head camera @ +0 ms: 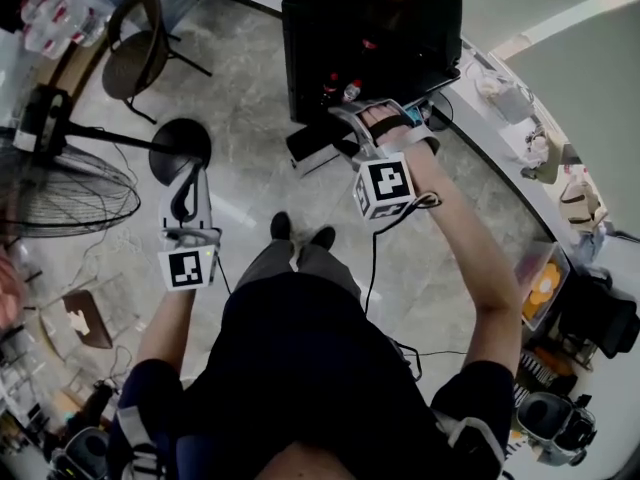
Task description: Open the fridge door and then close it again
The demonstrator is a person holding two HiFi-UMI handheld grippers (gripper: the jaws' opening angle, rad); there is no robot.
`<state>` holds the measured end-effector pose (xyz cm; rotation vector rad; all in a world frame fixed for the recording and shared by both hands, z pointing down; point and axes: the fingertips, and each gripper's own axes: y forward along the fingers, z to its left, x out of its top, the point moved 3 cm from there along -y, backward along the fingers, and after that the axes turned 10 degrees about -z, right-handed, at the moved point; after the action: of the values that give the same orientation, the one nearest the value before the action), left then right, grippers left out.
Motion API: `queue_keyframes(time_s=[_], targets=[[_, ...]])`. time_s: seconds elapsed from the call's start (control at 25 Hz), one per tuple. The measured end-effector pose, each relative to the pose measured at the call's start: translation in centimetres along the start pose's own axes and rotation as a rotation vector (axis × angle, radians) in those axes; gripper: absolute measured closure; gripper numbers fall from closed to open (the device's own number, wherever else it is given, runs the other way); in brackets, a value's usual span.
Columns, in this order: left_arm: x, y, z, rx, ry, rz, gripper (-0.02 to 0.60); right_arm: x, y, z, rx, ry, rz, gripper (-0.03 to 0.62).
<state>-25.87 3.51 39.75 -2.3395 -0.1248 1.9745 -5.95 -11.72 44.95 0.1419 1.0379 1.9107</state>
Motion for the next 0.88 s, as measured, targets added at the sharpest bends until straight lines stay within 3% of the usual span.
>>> queue_keyframes(time_s=[0.24,0.88], targets=[[-0.6,-0.1,1.1,0.01,-0.004,0.007,0.559,-0.3,1.6,-1.8,-0.029,0.041,0.018,0.27],[-1.3,1.3,0.0,-0.052,-0.058,-0.003,0.559,-1.8,5.6,-6.6,-0.102,0.151,0.08,0.27]])
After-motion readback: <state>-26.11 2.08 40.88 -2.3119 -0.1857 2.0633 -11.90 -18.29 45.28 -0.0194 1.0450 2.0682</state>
